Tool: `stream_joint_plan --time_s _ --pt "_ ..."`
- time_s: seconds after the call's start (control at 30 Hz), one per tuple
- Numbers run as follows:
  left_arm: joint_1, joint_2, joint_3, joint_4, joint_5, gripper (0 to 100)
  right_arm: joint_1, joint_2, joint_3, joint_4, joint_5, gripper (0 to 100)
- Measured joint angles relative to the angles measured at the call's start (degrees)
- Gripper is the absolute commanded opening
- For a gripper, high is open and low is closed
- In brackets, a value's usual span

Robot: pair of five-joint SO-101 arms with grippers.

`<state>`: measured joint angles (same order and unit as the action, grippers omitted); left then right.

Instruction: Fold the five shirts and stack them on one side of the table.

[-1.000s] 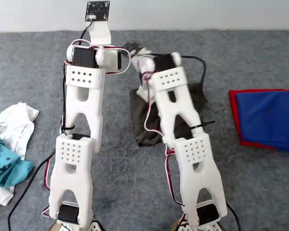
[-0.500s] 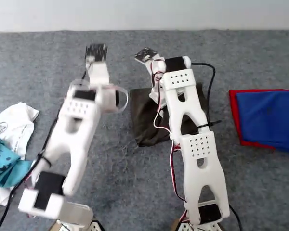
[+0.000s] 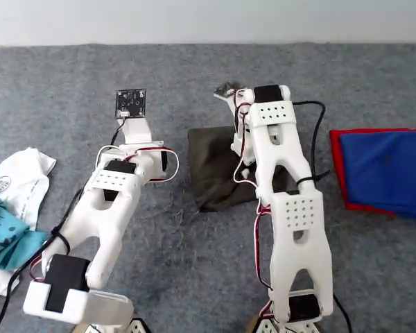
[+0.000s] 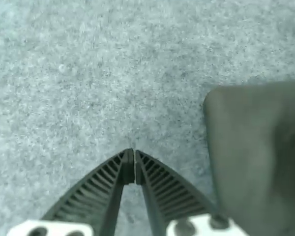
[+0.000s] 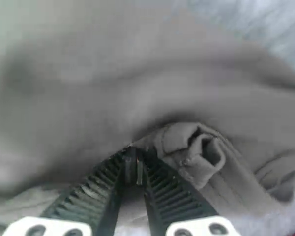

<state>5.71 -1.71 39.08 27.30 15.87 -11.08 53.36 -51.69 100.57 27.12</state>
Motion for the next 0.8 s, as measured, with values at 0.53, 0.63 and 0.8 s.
stream_joint_plan --time_s 0.53,0.63,0.8 --pt "0.00 0.00 0.00 0.00 0.00 1 20.04 -26.73 28.84 0.09 7.47 0.8" --pt "0.00 0.00 0.00 0.00 0.00 1 21.80 -31.82 28.66 0.09 7.65 0.8" --pt "0.00 0.00 0.00 0.00 0.00 1 15.74 -41.41 27.25 0.09 7.65 0.8"
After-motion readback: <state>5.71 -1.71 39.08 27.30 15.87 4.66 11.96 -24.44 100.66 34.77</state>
